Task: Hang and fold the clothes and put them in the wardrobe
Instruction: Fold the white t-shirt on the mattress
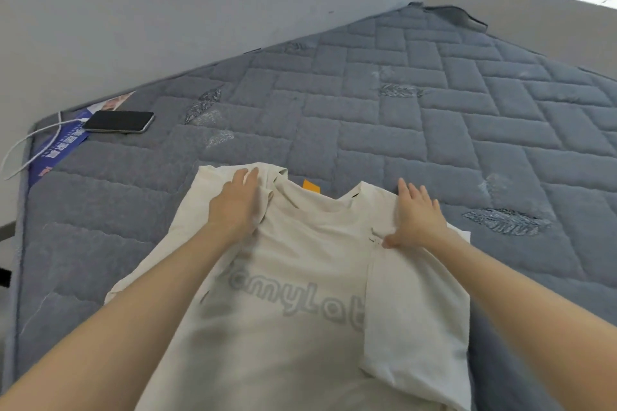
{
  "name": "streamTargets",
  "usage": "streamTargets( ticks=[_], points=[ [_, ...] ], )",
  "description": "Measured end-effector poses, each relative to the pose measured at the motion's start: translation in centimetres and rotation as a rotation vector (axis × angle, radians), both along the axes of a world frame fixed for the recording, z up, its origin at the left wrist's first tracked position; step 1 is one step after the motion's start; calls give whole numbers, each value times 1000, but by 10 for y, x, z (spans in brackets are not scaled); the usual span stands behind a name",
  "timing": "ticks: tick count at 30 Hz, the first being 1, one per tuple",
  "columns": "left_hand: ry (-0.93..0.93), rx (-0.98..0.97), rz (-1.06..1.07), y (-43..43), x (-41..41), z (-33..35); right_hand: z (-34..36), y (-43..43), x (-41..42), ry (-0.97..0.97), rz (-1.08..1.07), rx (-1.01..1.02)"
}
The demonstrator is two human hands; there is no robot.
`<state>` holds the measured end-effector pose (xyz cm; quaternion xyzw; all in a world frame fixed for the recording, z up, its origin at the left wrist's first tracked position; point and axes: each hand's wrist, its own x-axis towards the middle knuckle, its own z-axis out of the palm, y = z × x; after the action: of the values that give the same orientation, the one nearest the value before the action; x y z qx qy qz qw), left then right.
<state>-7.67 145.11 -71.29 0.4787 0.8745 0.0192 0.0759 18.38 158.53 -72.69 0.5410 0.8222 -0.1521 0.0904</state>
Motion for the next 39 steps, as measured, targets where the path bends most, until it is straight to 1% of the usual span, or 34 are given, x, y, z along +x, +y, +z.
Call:
streamTargets(
  ticks=[2, 4, 5, 9, 11, 13, 16, 18, 21, 22, 24, 26, 27, 29, 34, 36, 39],
  points=[
    [148, -49, -61, 15, -11, -3, 0, 8, -3, 2, -29, -77],
    [209, -95, -104, 31, -25, -6, 1, 12, -6, 3, -30, -107],
    [197, -120, -113, 39, -31, -7, 2, 13, -9, 2, -30, -109],
    [8, -262, -120, 71, -52, -13, 5, 16, -20, -82, -20, -95],
    [-47, -295, -113, 78, -59, -17, 7, 16, -26, -112, -13, -101],
    [-58, -268, -109, 80, -66, -19, 9, 15, -32, -130, -11, -132],
    [-83, -166, -125, 69, -68, -19, 13, 13, -36, -155, 13, -153],
    [-32, -94, -145, 56, -61, -17, 13, 8, -36, -146, 45, -136],
    [123, 74, -189, 32, -44, -15, 8, -4, -33, -72, 64, -52],
    [145, 137, -190, 23, -39, -15, 6, -8, -30, -57, 64, -9],
    [117, 262, -145, 2, -32, -13, 5, -19, -24, -53, 83, 60],
    [99, 358, -115, -21, -28, -3, 4, -38, -22, -90, 174, 110],
    [130, 378, -133, -31, -26, 3, 3, -48, -22, -117, 237, 140],
    [206, 363, -192, -53, -23, 16, 4, -64, -19, -124, 294, 190],
    [317, 274, -289, -108, -10, 33, 33, -85, -8, 46, 313, 326],
    [346, 244, -296, -129, -5, 35, 44, -98, -4, 109, 363, 330],
    [366, 167, -267, -155, -2, 35, 52, -125, 2, 105, 452, 275]
  ],
)
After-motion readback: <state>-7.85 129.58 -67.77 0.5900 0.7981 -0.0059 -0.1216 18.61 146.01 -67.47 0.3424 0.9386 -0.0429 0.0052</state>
